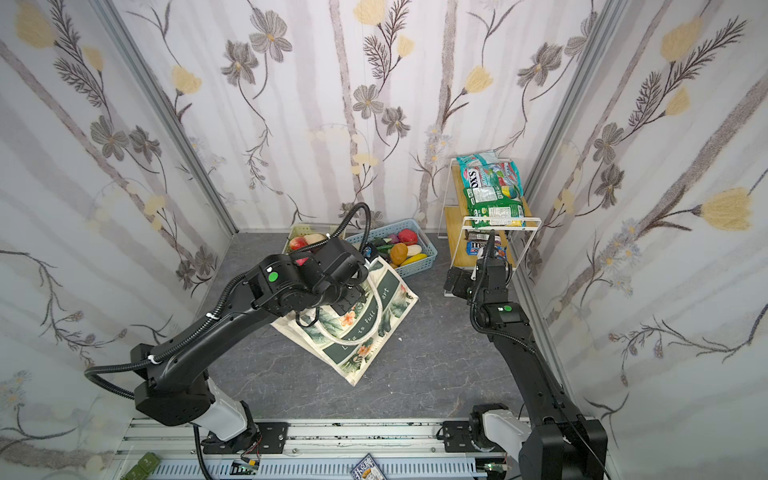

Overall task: Place the food into the grocery bag and tie it
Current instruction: 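Lift the tote bag with the left gripper and carry it toward the right gripper, then set the tote bag upright on the table between the baskets and robot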

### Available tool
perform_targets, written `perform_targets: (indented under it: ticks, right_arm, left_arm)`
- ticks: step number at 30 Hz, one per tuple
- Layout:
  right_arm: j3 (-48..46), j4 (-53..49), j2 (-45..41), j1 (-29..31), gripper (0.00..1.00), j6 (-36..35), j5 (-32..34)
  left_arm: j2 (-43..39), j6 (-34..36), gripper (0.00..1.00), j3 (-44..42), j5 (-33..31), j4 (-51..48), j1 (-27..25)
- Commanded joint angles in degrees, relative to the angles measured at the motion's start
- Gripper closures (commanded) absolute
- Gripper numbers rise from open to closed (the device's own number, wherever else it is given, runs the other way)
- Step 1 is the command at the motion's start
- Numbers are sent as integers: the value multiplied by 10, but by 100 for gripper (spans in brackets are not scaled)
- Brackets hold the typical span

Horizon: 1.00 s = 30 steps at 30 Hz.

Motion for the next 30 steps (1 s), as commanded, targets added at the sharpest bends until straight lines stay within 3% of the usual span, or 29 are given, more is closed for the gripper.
perform_targets:
  ticks: [1, 7, 13, 17, 23, 26, 30]
  right_arm:
    - [5, -10, -1, -4, 1, -3, -4]
    - [-6, -11, 5, -19, 1, -5, -12]
    - [-23, -10, 5, -33, 2, 3, -33]
    - [-37, -10, 0, -37, 2, 4, -50]
    - [-55, -12, -14, -39, 2, 1, -50]
    - [-65, -12, -18, -42, 2, 2, -57]
    - [-80, -5, -22, -42, 2, 1, -62]
  left_arm:
    - [26, -23, 100, -6, -2, 10, -20]
    - [142, -93, 100, 58, -22, 21, -52]
    - [321, -187, 100, 306, -149, -102, -79]
    - [376, -198, 100, 409, -201, -135, -78]
    - [371, -189, 100, 373, -121, -95, -72]
    - [352, -191, 85, 314, -75, -50, -73]
    - [317, -204, 56, 277, -31, -3, -69]
